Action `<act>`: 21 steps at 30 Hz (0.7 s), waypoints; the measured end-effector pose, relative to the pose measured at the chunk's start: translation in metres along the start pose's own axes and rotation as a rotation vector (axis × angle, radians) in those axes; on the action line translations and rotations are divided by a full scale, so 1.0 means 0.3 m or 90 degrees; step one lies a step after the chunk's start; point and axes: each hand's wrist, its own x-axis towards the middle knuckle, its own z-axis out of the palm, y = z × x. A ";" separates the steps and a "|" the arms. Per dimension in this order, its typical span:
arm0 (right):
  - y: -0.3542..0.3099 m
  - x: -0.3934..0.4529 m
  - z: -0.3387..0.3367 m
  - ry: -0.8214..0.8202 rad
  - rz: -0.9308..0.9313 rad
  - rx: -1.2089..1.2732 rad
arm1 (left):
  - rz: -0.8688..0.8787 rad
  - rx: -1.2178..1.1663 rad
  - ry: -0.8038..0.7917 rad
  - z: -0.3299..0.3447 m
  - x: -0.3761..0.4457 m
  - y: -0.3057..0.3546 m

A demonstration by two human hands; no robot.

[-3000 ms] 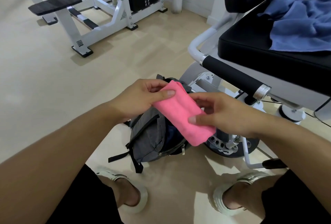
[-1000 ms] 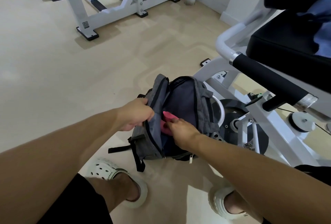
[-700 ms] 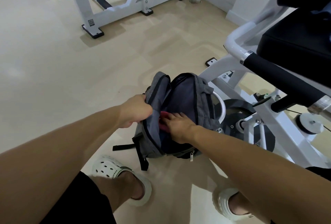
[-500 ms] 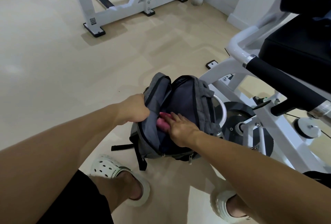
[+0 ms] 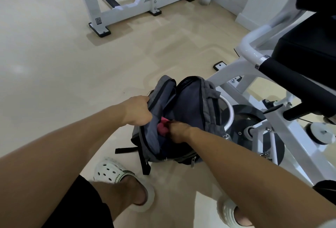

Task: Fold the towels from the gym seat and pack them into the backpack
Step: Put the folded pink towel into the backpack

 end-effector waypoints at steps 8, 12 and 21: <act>0.034 0.004 0.002 -0.069 0.003 -0.036 | 0.002 -0.116 0.000 0.008 -0.017 0.049; -0.001 0.032 0.013 -0.134 0.004 -0.119 | -0.005 -0.152 -0.007 -0.001 -0.023 0.034; 0.031 0.050 0.004 -0.091 -0.026 -0.106 | -0.016 -0.221 0.008 -0.014 -0.001 0.003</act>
